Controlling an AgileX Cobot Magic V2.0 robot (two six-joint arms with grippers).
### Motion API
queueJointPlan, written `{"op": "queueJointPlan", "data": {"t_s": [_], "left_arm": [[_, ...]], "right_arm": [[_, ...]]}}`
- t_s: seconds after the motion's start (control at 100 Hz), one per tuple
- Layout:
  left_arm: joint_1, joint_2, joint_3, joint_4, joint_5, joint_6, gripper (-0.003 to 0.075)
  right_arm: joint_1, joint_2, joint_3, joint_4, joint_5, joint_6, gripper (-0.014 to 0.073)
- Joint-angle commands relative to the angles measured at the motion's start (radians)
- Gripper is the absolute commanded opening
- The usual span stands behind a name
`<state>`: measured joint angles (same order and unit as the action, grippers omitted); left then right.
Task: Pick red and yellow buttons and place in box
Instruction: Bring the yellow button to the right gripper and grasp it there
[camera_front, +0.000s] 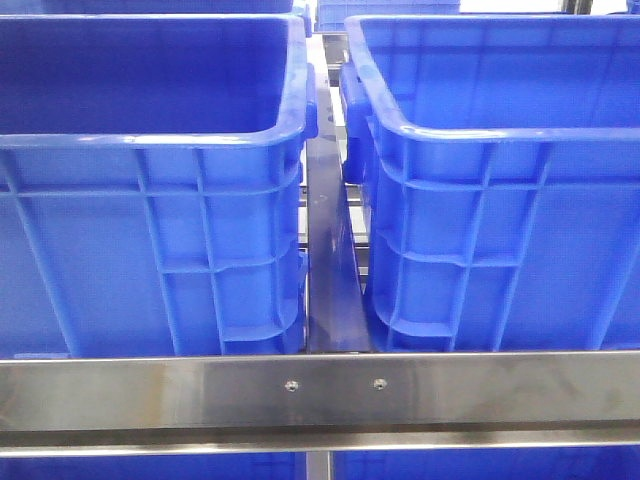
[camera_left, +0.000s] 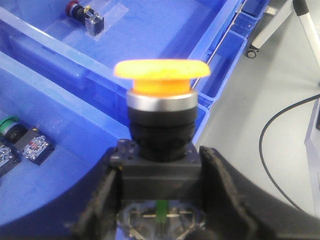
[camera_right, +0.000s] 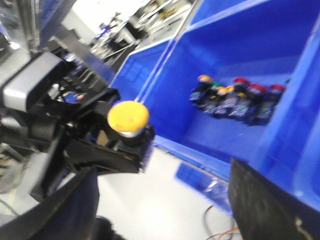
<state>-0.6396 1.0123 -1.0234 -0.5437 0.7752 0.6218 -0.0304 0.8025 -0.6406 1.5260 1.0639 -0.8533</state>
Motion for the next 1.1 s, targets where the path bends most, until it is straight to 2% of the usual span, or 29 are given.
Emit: {"op": "queueJointPlan", "data": {"t_s": [0.0, 0.1, 0.3, 0.43, 0.76, 1.09], "left_arm": [[-0.008, -0.011, -0.028, -0.034, -0.065, -0.001, -0.0019], [-0.008, -0.011, -0.028, -0.034, -0.065, -0.001, -0.0019], [-0.008, -0.011, -0.028, -0.034, -0.063, -0.001, -0.0019], [-0.008, -0.011, -0.028, -0.034, -0.061, -0.001, -0.0019], [-0.008, -0.010, -0.028, -0.034, -0.061, -0.001, -0.0019], [-0.008, -0.009, -0.028, -0.034, -0.061, -0.001, -0.0019]], "right_arm": [[0.028, 0.050, -0.068, 0.084, 0.035, 0.008, 0.0561], [0.106, 0.101, -0.103, 0.087, -0.010, 0.013, 0.0561], [0.338, 0.195, -0.167, 0.088, -0.179, 0.013, 0.0561], [0.428, 0.261, -0.202, 0.088, -0.238, 0.013, 0.0561], [0.529, 0.400, -0.309, 0.091, -0.241, 0.011, 0.0561], [0.567, 0.431, -0.353, 0.093, -0.252, 0.003, 0.0561]]}}
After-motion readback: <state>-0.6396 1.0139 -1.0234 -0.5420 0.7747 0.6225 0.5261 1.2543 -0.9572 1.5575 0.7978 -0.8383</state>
